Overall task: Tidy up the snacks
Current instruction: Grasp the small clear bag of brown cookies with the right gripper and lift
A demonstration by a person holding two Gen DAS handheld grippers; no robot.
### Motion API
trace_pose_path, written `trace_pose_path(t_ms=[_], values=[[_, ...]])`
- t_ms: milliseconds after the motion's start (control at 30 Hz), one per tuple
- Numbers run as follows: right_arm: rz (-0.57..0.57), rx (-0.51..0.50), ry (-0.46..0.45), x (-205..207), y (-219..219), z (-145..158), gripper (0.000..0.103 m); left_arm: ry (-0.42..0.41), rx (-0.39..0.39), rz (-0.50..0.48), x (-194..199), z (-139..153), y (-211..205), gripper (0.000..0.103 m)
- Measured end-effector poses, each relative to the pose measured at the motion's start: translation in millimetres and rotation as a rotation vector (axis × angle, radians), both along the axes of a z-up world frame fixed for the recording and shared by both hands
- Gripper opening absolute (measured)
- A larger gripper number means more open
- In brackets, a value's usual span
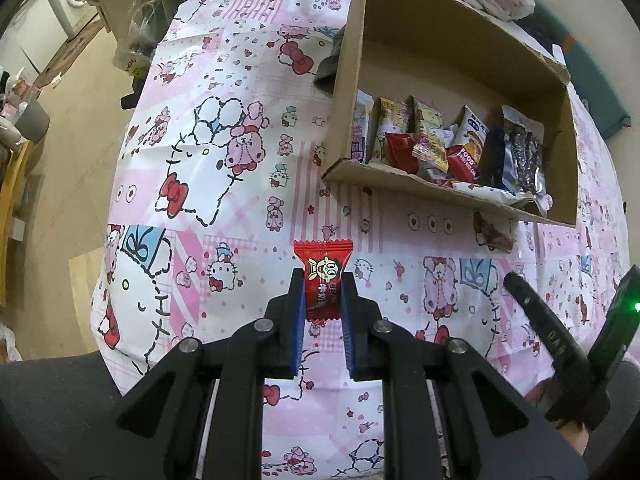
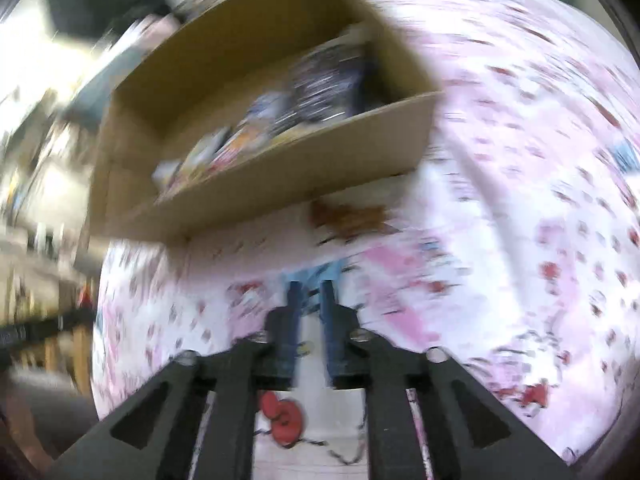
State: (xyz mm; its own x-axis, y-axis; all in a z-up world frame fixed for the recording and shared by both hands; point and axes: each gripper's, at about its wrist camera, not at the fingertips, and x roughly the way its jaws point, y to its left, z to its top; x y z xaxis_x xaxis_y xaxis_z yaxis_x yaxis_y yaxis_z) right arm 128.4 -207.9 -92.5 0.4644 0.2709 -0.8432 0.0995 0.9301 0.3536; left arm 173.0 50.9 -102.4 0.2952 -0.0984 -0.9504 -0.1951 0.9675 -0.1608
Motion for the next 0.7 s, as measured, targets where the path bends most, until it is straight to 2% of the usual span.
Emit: trace_pose_path(t_ms=[33,67,167,267,433,500,600,667,700], values=[[-0.029,-0.012,0.013,1.1,-6.4,-2.6,0.075,0.000,-0.003,0.000,0.0,0.5,-0.6,0.013],[-0.058,-0.024,0.011,0.9,-12.0,-5.2,0.084,-0.002,-0.009,-0.001,0.7,1.2,-1.5,0.013],[-0.042,-0.090,-0.005,10.9,-9.8,-14.0,0.084,-0.011,-0.013,-0.006,1.6,4.0,-3.6,0.013],[0.046,-0.222,-0.026,24.8,8.8,-18.9,0.084,-0.009,-0.013,-0.010,2.2,2.8,-3.6,0.013],[0.075,-0.253,-0.067,39.2,14.8,-21.1,0.084,0.005,-0.030,0.003,2.7,-0.6,-0.4,0.013],[0.097,-0.287,-0.072,38.4,16.4,-22.0,0.082,0.003,-0.025,0.004,2.9,-0.6,-1.3,0.013],[0.117,-0.318,-0.094,32.4,22.8,-18.9,0.068,0.009,-0.026,0.001,3.8,-3.0,-2.4,0.013],[0.134,-0.329,-0.106,25.9,28.4,-16.1,0.032,0.011,-0.026,-0.003,4.6,-3.8,-4.5,0.013],[0.145,-0.329,-0.106,26.1,31.0,-16.7,0.029,0.010,-0.023,-0.008,5.0,-3.9,-6.1,0.013]])
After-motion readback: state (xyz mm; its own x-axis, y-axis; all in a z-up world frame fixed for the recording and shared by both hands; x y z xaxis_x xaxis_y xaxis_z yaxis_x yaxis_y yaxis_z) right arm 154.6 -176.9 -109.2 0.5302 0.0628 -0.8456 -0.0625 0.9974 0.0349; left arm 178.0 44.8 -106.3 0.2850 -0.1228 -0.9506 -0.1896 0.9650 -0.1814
